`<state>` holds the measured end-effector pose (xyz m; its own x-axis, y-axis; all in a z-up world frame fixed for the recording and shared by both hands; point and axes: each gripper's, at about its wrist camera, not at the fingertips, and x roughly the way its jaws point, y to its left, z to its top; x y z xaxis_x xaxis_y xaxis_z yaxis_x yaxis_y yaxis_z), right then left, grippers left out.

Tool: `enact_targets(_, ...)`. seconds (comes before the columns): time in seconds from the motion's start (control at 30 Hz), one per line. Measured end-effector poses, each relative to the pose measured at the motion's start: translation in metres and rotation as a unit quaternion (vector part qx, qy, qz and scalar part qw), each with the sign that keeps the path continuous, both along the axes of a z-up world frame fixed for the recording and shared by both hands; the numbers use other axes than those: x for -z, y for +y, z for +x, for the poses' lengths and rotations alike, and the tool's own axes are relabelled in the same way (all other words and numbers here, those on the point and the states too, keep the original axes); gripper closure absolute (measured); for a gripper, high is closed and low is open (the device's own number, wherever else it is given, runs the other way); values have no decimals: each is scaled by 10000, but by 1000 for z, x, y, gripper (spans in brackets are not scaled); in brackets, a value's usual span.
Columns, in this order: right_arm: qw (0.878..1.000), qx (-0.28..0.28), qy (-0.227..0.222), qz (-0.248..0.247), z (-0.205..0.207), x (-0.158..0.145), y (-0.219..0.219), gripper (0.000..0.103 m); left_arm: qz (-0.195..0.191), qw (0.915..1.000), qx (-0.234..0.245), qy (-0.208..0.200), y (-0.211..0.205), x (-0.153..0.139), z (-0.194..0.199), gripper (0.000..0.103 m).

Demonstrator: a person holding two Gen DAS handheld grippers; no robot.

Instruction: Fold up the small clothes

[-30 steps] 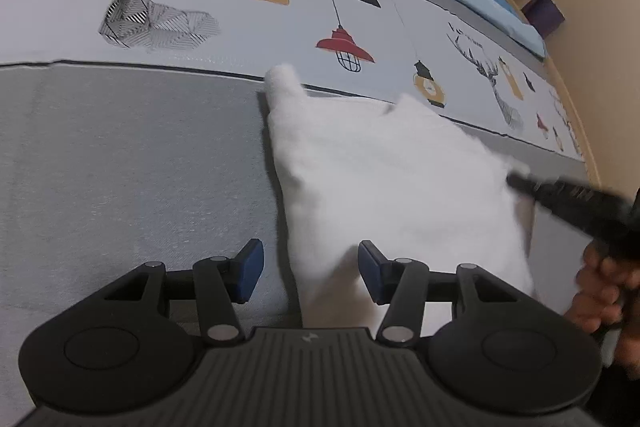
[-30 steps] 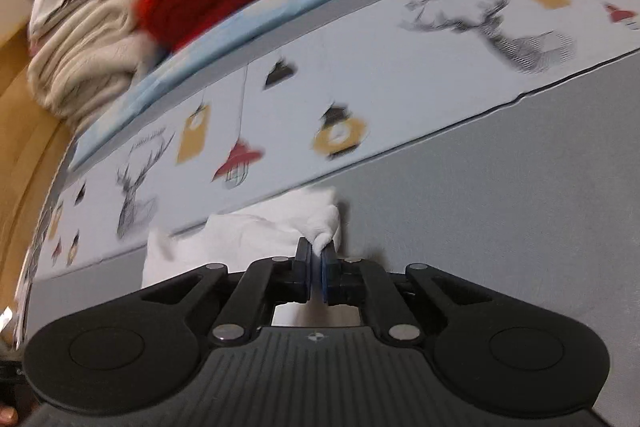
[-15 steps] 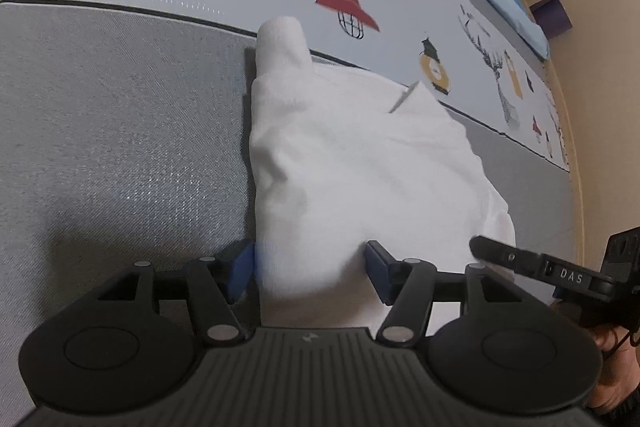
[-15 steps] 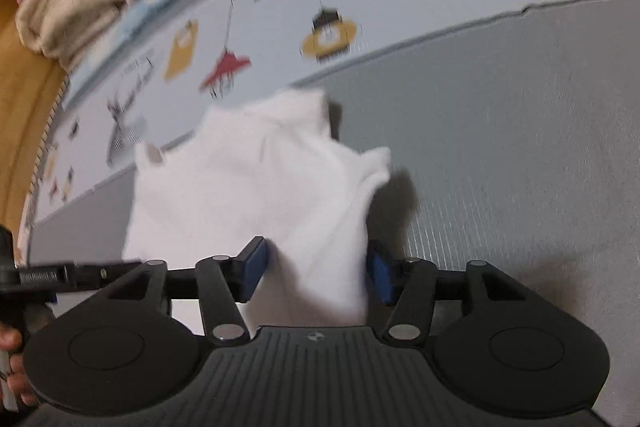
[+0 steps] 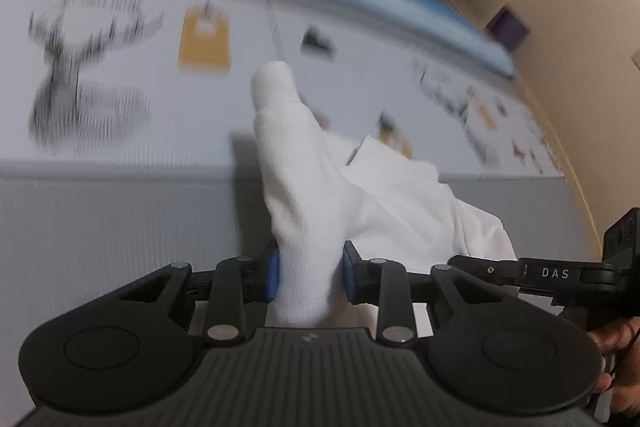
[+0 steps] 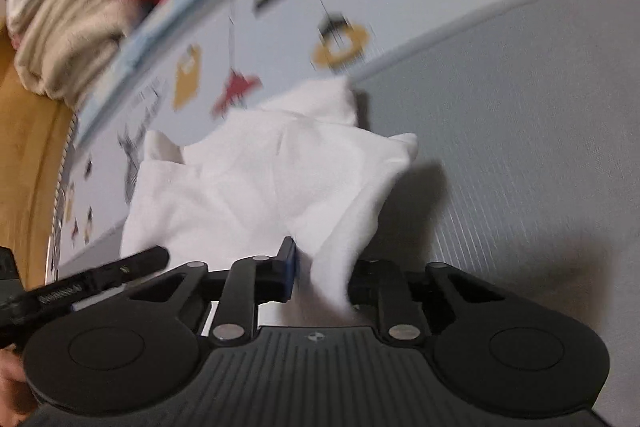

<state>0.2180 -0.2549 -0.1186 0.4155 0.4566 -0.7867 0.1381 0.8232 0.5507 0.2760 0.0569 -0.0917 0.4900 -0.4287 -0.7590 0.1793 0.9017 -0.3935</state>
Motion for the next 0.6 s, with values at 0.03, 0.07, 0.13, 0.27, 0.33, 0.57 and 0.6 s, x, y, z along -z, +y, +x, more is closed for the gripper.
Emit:
enact_targets(0.03,9998,19,-199,-47,2,-6,3,82,26,9998,-23,-212,-1,-7,1,69)
enact_targets(0.07,9991,38,-423,-83,5,-12,5,82,12,9990,-65,-452,0,-15,3,69)
enact_targets(0.13,9954,97,-924,-225,11,-25,11,83,-16,9965,-212,-808,1,-27,8,65)
enact_targets(0.27,9840,337,-1682,-472,27,-39,13,74,81,9905,-874,-1061,15,-34,16,48)
enact_targets(0.33,9804,605,-1623,-938,38,-36,10,42,-100,9952,-825,-509,22,-20,23,48)
enact_targets(0.57,9927,401,-995,-552,40,-17,-5,46,-405,9912,-775,991,38,33,33,46)
enact_targets(0.6,9950,310,-793,-531,43,-11,-2,46,-507,9889,-760,1169,43,41,30,47)
